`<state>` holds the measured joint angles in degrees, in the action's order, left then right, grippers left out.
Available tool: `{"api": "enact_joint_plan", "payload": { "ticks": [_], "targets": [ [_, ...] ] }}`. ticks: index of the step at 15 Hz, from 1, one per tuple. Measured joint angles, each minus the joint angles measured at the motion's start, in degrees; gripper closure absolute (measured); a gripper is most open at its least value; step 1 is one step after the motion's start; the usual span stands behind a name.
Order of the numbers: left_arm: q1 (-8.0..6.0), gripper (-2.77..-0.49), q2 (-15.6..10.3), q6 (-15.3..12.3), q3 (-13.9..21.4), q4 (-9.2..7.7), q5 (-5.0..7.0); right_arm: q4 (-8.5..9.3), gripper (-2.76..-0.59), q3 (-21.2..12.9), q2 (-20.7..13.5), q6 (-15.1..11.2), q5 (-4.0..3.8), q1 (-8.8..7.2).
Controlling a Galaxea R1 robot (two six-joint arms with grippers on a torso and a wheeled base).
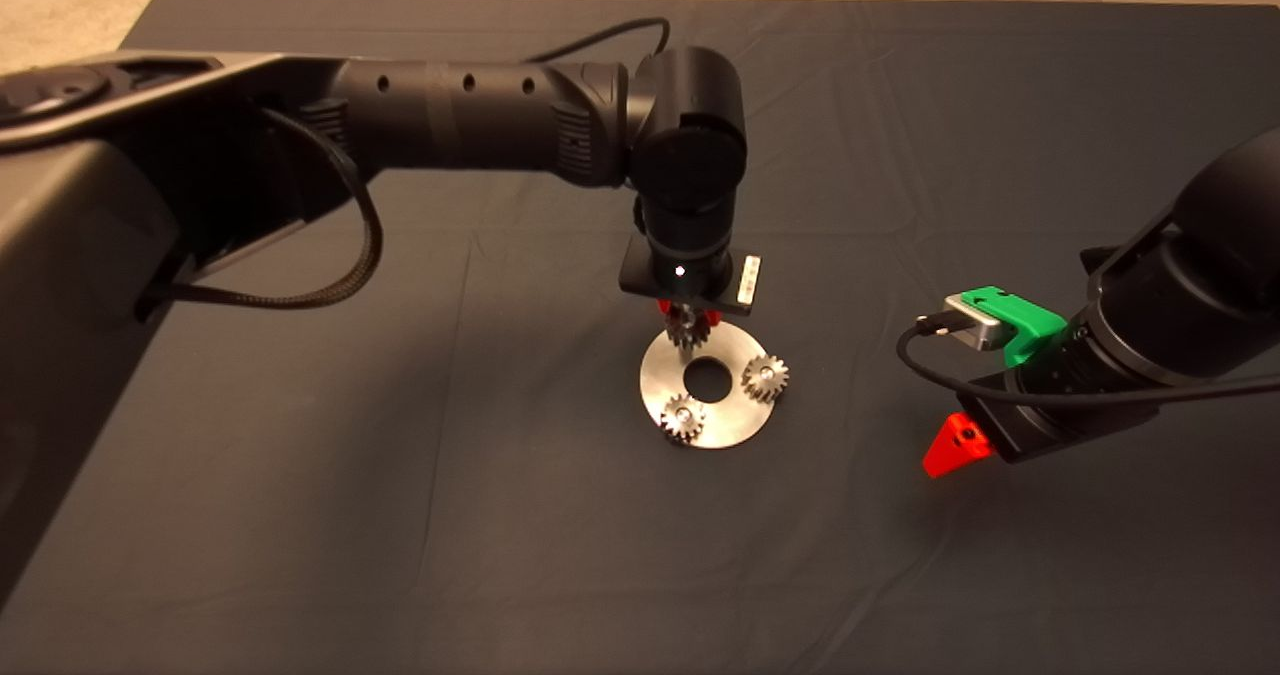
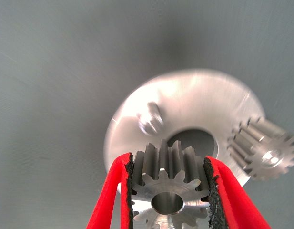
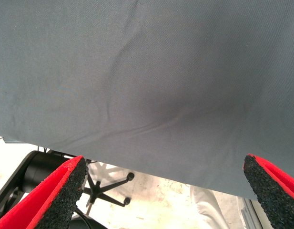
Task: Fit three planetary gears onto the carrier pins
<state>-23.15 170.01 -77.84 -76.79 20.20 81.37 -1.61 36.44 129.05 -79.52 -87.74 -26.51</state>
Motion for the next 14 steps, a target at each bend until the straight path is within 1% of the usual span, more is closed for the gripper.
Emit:
{"api": "enact_joint_plan", "payload": {
  "ticks": [1,2,5,9,11,13,14],
  "targets": [
    [0.44,-0.73,0.0,0.0,-0.08,0.02,-0.04,-0.01,-2.46,0.0,0.02,0.0,0.02,0.0],
    [0.46,-0.73,0.0,0.06,-0.33,0.02,-0.06,-0.01,-2.46,0.0,0.0,-0.02,0.02,0.0],
    [0.44,-0.73,0.0,0.13,-1.22,0.77,-0.17,-0.01,-2.46,0.02,0.0,-0.02,0.02,0.02],
    [0.39,-0.73,0.0,0.28,-1.22,0.9,-0.2,-0.01,-2.46,0.02,0.0,-0.02,0.02,0.02],
    [0.41,-0.73,0.0,1.65,-1.22,1.0,-0.21,-0.01,-2.46,0.02,0.02,-0.02,0.02,0.02],
    [0.39,-0.73,0.0,1.84,-1.22,1.29,-0.23,0.0,-2.47,0.02,0.0,-0.02,0.02,0.03],
    [0.39,-0.73,0.0,1.84,-1.22,1.72,-0.26,0.02,-2.46,0.02,0.0,-0.02,0.02,0.06]
  ]
}}
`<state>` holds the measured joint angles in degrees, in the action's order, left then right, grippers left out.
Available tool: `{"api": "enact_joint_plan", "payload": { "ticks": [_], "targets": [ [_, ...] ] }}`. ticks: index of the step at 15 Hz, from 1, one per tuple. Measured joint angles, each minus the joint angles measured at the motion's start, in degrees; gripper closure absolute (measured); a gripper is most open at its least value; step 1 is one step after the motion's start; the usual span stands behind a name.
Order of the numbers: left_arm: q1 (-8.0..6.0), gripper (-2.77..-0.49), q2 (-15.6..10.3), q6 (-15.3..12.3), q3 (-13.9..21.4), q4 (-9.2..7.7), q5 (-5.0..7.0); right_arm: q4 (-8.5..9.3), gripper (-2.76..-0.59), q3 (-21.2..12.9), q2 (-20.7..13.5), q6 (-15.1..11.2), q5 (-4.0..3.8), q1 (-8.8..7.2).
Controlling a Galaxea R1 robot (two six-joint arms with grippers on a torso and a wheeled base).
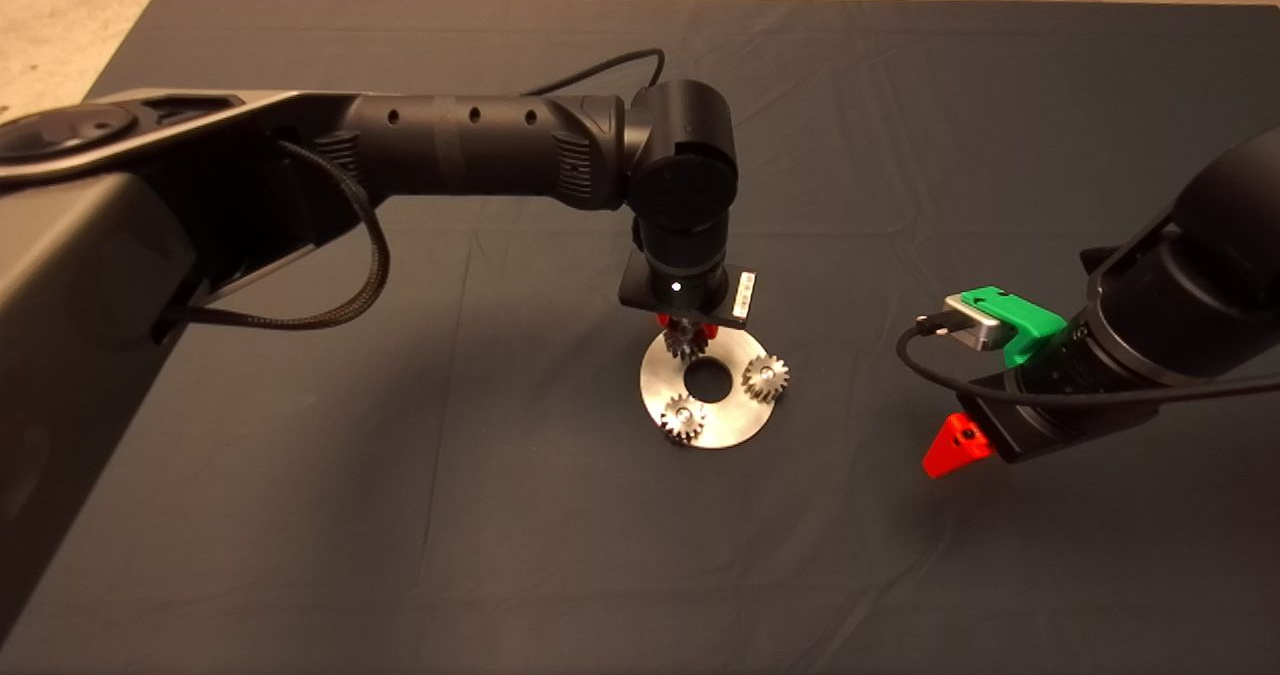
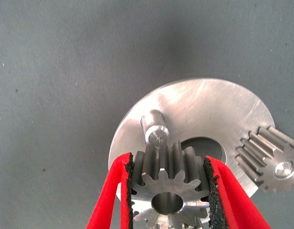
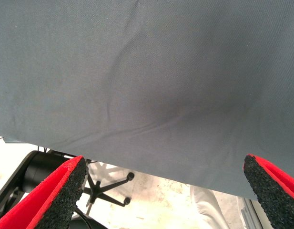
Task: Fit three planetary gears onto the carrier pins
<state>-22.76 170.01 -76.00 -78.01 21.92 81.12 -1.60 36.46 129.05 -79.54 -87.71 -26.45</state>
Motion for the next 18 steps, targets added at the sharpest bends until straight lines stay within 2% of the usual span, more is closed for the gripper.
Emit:
{"api": "enact_joint_plan", "payload": {
  "ticks": [4,8,13,16,18],
  "targets": [
    [0.02,-0.73,-0.01,0.04,0.0,2.46,-0.36,0.0,-2.46,0.0,0.0,0.0,-0.05,0.85],
    [0.05,-0.73,0.0,0.06,0.0,2.87,-1.71,0.0,-2.47,0.0,0.0,0.0,0.01,1.07],
    [0.07,-0.73,0.0,0.06,0.0,4.01,-1.71,0.0,-2.46,0.0,0.0,0.0,0.0,1.21],
    [0.07,-0.73,0.0,0.2,0.0,5.72,-1.7,0.0,-2.46,0.0,0.0,0.0,0.0,1.21],
    [0.27,-0.73,0.0,0.21,0.01,5.97,-1.68,0.0,-2.46,0.0,0.0,0.0,0.0,1.21]
  ]
}}
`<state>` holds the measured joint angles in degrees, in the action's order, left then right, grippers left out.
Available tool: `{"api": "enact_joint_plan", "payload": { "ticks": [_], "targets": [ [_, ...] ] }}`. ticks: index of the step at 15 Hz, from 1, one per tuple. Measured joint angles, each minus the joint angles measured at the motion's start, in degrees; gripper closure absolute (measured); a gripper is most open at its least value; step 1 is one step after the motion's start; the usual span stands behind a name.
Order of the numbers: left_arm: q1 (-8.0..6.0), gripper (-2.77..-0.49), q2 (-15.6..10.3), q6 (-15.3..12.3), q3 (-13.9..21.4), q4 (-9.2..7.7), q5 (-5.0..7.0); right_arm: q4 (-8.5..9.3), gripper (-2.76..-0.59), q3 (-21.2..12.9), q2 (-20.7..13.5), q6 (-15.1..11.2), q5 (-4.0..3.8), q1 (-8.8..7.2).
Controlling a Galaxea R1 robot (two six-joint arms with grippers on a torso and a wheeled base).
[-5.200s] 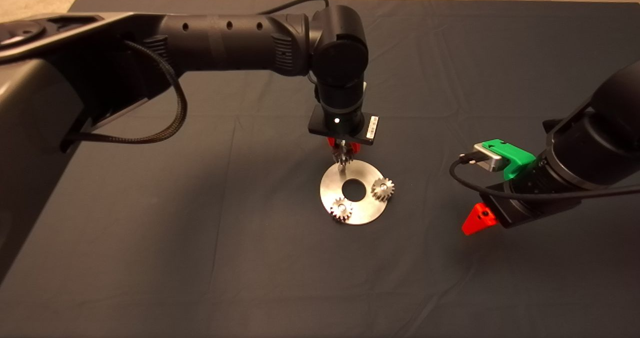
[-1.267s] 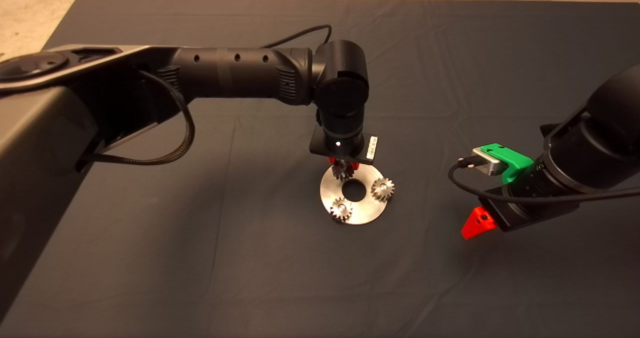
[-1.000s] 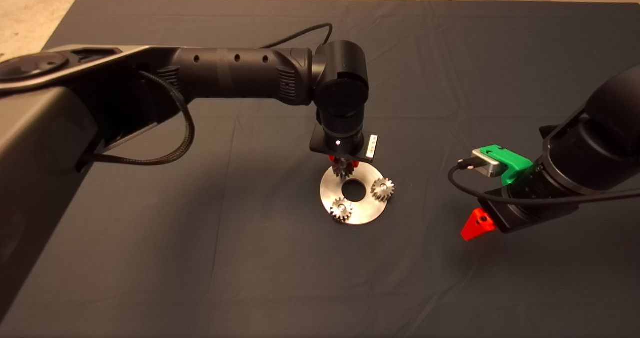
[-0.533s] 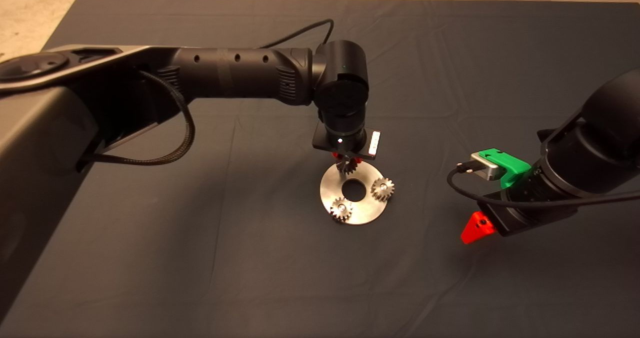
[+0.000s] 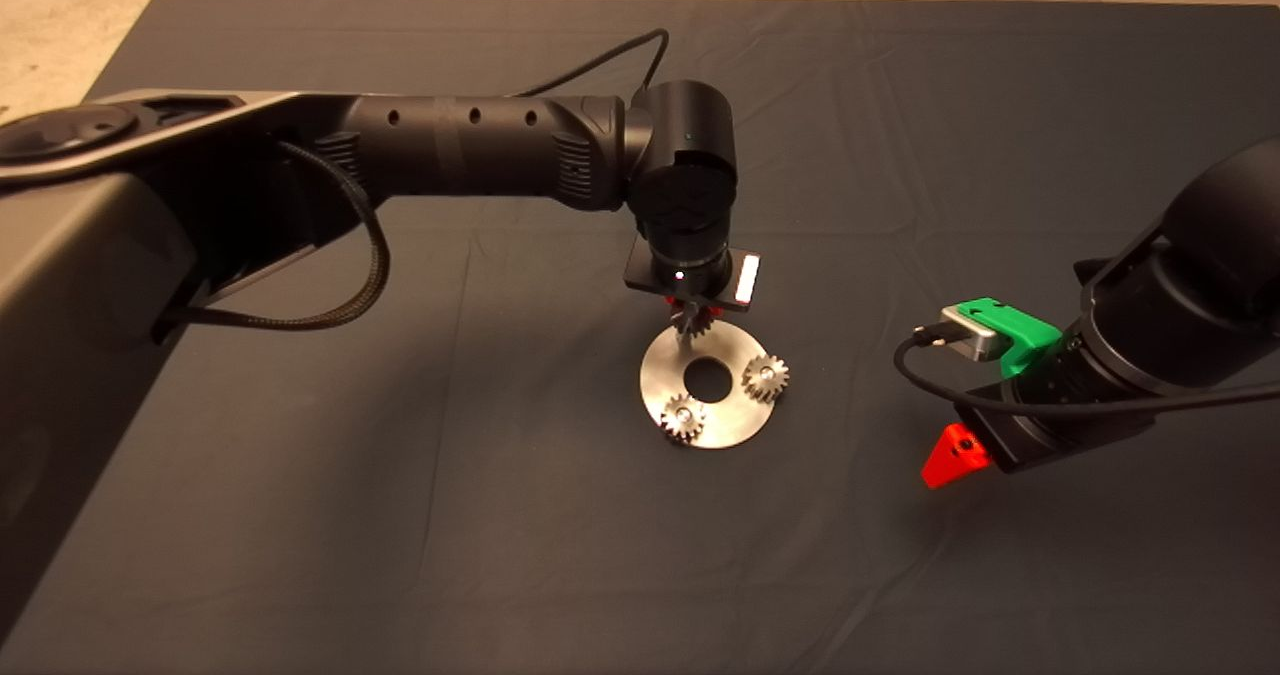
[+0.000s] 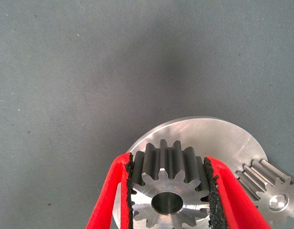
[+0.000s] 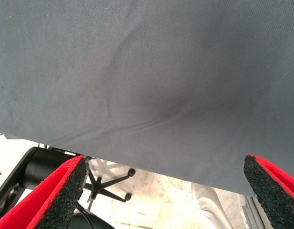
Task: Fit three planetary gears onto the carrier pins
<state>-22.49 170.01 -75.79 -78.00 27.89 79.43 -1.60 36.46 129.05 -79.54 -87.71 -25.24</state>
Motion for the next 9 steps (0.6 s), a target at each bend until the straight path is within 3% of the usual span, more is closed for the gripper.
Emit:
{"api": "enact_joint_plan", "payload": {
  "ticks": [4,9],
  "targets": [
    [0.41,-0.73,0.0,0.62,0.68,1.38,0.28,0.0,-2.47,0.0,0.0,0.0,0.0,0.02],
    [0.41,-0.73,0.02,0.88,0.73,1.49,0.8,0.0,-2.47,0.0,0.0,0.0,0.0,0.02]
  ]
}}
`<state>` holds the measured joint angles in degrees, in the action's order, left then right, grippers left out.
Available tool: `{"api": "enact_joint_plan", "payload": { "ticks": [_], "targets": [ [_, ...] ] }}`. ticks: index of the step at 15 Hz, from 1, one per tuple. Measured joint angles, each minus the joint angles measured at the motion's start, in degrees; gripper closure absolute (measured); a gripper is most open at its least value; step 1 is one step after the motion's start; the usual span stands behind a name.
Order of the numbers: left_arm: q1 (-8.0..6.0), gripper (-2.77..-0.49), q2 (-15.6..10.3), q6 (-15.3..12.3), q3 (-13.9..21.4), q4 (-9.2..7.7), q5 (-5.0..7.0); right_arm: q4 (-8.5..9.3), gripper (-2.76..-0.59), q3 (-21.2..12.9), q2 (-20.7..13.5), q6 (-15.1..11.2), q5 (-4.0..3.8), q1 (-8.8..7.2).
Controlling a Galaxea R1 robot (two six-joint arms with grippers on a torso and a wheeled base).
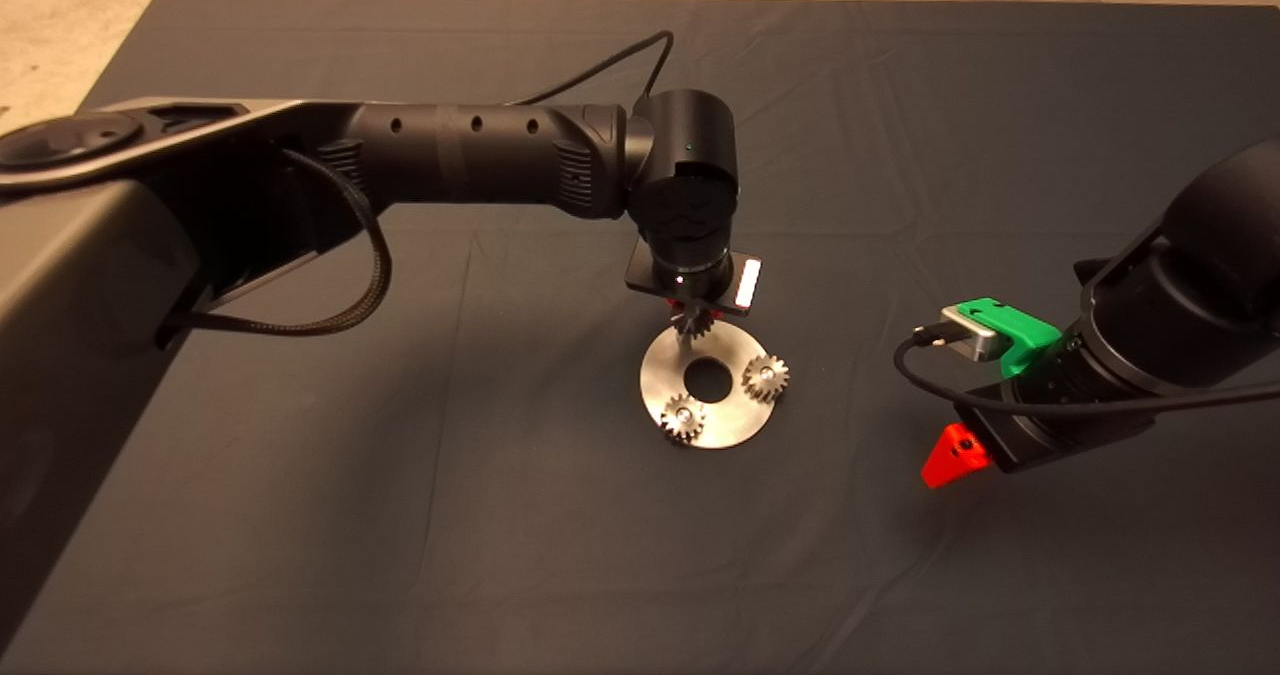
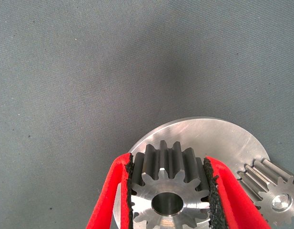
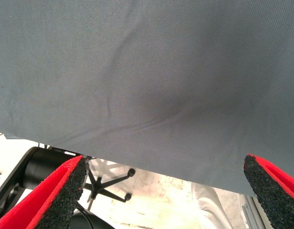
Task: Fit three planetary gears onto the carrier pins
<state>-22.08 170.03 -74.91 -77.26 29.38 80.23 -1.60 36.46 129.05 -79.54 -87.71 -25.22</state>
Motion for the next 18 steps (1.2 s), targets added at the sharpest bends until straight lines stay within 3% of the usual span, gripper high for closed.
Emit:
{"api": "enact_joint_plan", "payload": {
  "ticks": [3,6,15,18],
  "targets": [
    [0.11,-0.73,0.43,0.24,0.0,-0.02,2.36,0.0,-2.46,0.0,0.02,0.0,-0.01,0.0],
    [0.34,-0.73,0.39,0.24,0.0,-0.28,3.66,0.0,-2.46,0.0,0.0,0.0,-0.07,0.06],
    [0.34,-0.73,0.43,0.27,0.01,-0.26,3.88,0.0,-2.46,0.02,0.02,-0.01,-0.02,0.32],
    [0.34,-0.73,0.41,0.27,0.04,-0.27,3.31,0.0,-2.47,0.02,0.0,0.0,0.0,0.32]
  ]
}}
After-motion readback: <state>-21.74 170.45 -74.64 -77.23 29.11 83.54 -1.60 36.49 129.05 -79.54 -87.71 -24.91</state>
